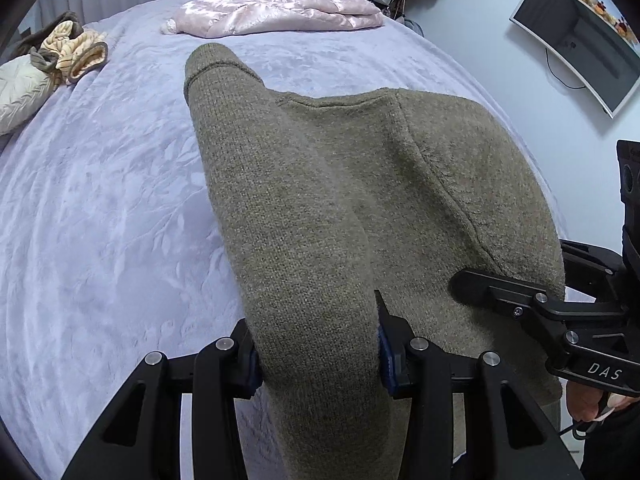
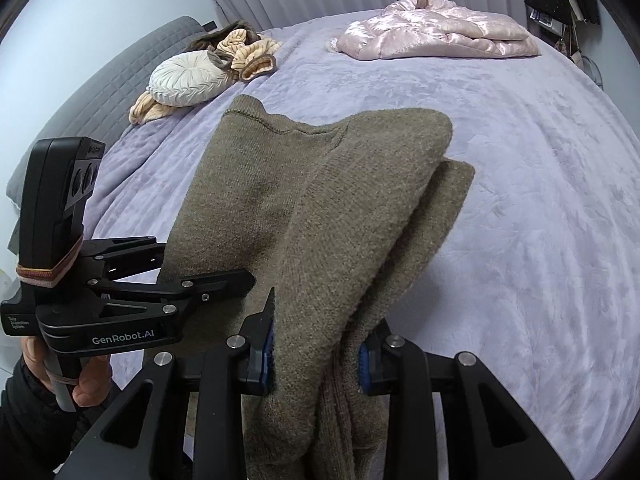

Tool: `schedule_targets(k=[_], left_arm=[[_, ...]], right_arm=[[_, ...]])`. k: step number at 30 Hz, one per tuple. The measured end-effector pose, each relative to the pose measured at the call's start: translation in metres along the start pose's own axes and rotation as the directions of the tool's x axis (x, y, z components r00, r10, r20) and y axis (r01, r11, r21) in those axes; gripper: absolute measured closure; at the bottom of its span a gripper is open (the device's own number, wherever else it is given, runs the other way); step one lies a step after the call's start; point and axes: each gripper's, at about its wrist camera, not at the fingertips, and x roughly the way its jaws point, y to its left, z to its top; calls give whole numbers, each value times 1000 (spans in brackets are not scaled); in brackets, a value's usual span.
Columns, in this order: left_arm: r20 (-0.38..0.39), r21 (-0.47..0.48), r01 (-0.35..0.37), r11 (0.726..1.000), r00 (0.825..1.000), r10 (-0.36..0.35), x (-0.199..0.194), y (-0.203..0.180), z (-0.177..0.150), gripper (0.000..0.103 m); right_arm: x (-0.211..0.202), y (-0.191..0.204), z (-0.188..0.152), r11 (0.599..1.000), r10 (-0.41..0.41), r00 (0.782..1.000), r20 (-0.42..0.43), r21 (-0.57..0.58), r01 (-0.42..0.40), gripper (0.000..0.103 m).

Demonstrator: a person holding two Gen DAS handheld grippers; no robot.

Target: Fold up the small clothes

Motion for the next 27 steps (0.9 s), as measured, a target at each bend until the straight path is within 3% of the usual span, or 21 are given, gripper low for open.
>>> schedule_targets(k=[14,27], left_arm=[[-18,-4,-19,1000,1000,19,-12,5,-49,58],[-61,-16,-21,1000,998,20,-1,8,-77,58]], right_arm=[[-5,43,-43,1000,-7,1000,-24,-20,6,69],[9,48,-69,1000,4,998,-65,5,-3,69]])
